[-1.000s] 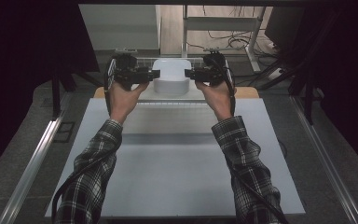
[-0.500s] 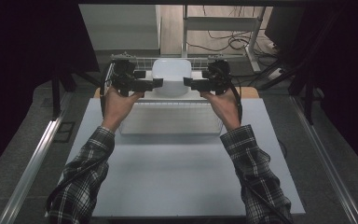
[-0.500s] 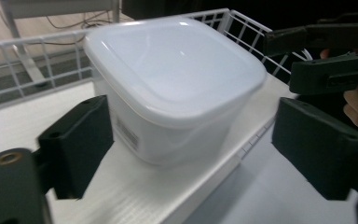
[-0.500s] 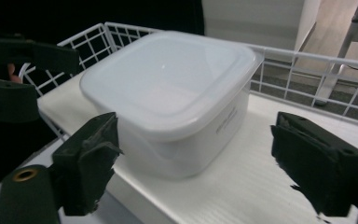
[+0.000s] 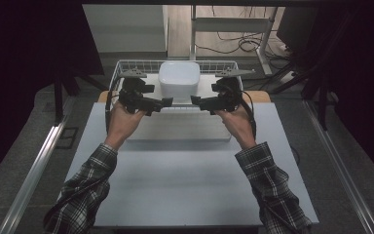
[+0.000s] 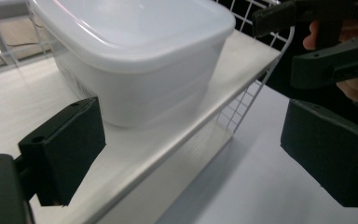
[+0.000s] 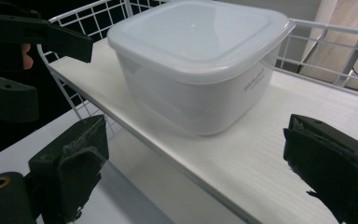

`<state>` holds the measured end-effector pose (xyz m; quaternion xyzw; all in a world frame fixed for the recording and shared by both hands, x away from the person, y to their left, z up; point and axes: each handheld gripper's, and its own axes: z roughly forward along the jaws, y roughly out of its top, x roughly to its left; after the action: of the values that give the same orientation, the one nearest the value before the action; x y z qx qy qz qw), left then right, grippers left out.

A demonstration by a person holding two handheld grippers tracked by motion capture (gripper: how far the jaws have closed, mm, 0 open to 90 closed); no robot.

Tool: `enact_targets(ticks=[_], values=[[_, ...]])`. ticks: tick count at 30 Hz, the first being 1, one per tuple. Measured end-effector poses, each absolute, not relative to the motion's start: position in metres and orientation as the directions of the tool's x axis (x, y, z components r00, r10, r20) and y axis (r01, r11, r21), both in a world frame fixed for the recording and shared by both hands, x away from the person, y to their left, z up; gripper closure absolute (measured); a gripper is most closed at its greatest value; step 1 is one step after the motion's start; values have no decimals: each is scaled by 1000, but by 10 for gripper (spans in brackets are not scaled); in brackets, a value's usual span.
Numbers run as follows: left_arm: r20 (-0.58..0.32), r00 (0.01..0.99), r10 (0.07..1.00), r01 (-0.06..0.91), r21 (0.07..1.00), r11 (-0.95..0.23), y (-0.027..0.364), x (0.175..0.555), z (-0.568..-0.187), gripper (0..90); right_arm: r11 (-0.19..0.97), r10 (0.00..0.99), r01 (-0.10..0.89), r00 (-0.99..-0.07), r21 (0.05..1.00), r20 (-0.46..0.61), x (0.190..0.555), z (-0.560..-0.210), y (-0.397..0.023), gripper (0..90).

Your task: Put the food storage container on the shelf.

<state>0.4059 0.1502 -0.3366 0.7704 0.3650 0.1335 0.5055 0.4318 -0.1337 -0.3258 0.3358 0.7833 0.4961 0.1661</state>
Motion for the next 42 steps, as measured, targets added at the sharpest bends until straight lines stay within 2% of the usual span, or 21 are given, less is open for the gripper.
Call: enact_targets(ticks=[10,23,42], values=[[-120,721,683,405,872,-275,148,392,-345,38,297,678,353,-732,887,65,424,-333,-136,63],[-147,736,661,413,871,-266,154,375,-360,29,328,652,337,-757,883,47,410,-345,-137,62],[-134,751,647,410,862,-298,153,352,-386,34,362,624,316,-781,877,24,387,-359,-138,37]])
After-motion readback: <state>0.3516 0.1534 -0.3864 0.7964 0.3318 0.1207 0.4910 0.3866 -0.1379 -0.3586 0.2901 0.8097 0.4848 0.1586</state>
